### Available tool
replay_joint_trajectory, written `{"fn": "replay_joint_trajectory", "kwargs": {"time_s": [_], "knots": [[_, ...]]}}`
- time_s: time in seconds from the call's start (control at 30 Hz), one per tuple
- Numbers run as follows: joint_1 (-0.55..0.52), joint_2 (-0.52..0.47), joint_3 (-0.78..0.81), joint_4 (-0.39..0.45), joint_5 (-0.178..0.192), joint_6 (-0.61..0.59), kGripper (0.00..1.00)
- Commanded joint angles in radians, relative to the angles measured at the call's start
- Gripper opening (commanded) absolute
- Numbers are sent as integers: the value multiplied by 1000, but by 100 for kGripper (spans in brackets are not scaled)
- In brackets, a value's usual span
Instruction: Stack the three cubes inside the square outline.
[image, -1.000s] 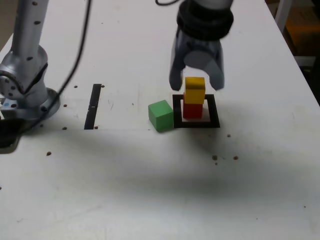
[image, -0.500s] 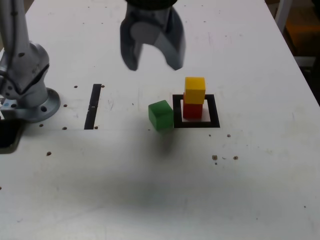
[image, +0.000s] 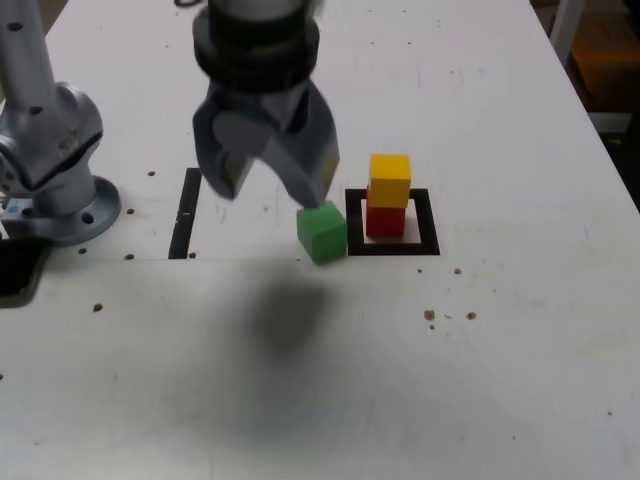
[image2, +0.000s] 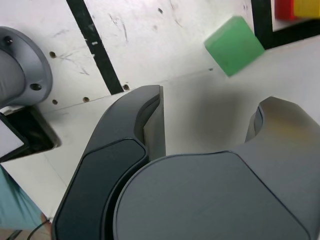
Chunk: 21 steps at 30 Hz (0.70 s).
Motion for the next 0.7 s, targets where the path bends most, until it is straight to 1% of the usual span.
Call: {"fn": "replay_joint_trajectory", "kwargs": {"time_s": [0.0, 0.13, 0.37, 0.47, 0.67], "knots": [[-17, 3, 20, -23, -1, 20, 69], [-30, 10, 83, -91, -5, 67, 69], [-30, 30, 122, -159, -9, 110, 69], [-30, 54, 141, -203, -12, 148, 69], [-14, 64, 191, -243, -11, 191, 69]]}}
